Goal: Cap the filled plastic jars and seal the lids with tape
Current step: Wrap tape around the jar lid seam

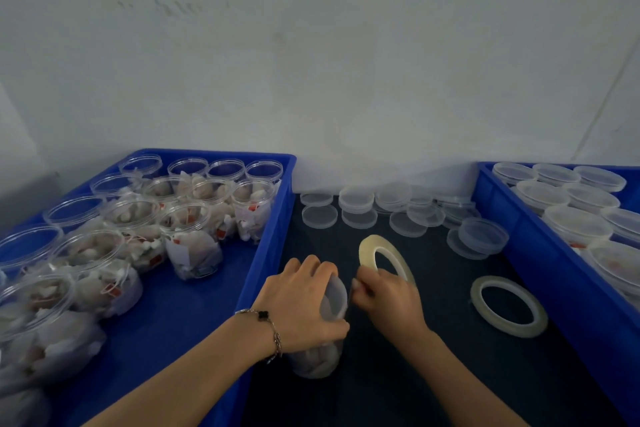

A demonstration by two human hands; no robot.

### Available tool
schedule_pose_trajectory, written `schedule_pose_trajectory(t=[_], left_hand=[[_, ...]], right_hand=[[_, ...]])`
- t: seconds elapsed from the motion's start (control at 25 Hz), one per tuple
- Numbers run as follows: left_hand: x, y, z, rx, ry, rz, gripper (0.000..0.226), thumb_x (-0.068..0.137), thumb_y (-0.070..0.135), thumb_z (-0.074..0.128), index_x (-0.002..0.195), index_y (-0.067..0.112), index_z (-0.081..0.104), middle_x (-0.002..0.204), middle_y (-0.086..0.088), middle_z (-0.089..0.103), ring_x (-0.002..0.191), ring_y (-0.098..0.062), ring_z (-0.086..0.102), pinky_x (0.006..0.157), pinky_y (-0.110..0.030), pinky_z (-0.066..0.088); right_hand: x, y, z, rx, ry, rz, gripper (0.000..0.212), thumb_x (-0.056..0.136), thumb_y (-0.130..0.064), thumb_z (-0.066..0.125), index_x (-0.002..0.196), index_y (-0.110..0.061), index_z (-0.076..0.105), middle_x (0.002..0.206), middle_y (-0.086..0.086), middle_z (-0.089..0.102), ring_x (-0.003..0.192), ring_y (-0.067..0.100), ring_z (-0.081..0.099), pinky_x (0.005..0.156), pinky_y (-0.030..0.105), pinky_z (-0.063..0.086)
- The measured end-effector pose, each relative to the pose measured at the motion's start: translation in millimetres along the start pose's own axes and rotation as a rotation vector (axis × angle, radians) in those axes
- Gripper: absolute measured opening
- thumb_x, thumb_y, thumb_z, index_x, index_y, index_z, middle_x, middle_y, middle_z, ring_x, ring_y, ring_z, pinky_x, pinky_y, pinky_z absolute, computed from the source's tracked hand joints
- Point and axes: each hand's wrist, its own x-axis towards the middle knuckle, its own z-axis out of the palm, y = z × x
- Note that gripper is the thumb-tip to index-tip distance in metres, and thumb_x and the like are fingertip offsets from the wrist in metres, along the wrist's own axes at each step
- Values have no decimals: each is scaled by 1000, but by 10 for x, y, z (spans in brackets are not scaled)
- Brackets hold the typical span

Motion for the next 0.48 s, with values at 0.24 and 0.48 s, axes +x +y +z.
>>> schedule_pose_trajectory(t=[0.24,0.48], left_hand=[[-156,63,-45,-90,-38,84,60,66,68,51,115,39,33,111,20,35,96,-4,37,71,-20,33],[-148,70,-67,-52,-13,77,63,69,65,56,120,36,34,113,19,37,99,-4,37,79,-21,40]], right_hand=[[255,527,-161,-47,-222,390,13,96,-31,47,86,-24,49,73,-5,55,71,16,57,61,28,38],[-112,355,-2,-241,-557,56,34,100,-47,30,129,-30,38,104,2,66,88,22,64,74,37,51]])
